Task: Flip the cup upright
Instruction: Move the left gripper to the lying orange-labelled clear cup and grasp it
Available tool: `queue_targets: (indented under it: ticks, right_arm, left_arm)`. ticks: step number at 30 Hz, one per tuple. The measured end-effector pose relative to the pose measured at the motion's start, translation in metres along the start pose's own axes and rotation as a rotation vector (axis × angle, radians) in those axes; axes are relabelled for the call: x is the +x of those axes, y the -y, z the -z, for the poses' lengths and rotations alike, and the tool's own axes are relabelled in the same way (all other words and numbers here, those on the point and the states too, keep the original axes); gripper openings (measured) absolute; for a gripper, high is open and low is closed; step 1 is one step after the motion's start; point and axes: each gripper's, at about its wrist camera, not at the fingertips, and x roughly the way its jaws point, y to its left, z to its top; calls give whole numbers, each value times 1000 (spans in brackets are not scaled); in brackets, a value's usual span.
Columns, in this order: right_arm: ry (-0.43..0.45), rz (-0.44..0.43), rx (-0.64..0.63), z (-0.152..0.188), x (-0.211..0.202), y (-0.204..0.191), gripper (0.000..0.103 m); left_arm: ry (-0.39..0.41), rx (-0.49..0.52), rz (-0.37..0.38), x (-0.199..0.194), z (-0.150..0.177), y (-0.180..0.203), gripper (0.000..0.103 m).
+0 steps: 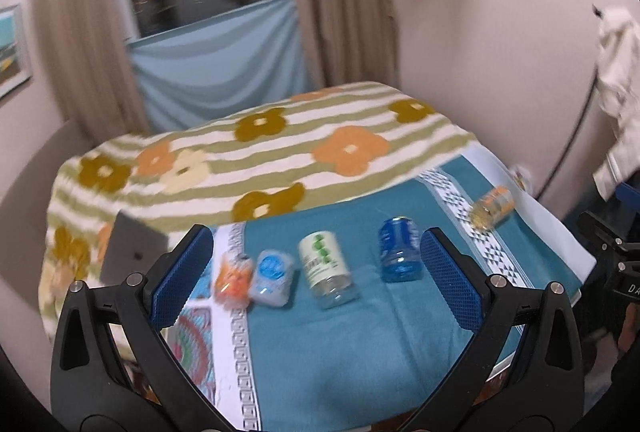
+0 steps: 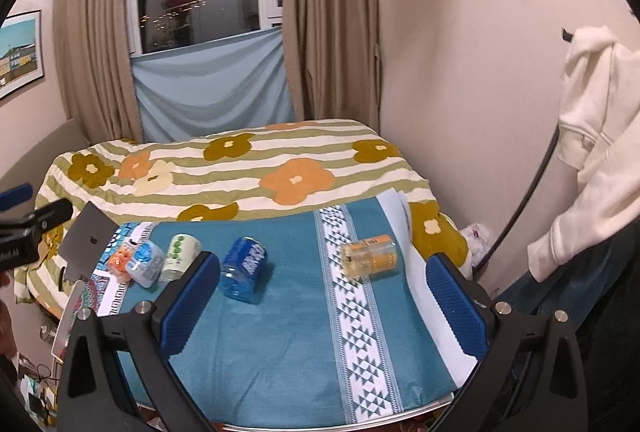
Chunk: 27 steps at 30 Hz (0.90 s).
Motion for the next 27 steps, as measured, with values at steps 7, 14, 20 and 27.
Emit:
queue_targets:
  ticks: [7, 14, 20, 27]
  right_arm:
    - [-53, 49, 44, 11, 20, 33, 103]
    - [-102, 76, 58, 27, 45, 64, 103]
    - [-147, 81, 80, 39, 68, 85, 103]
    - [-201, 87, 92, 53, 91, 103, 103]
  left_arm:
    - [-68, 205, 179, 62, -38, 62, 103]
    - [-131, 419, 324, 122, -57, 134, 103]
    - [-261, 610, 468, 181, -58, 203, 103]
    - [-403, 744, 567, 234, -48, 262, 103]
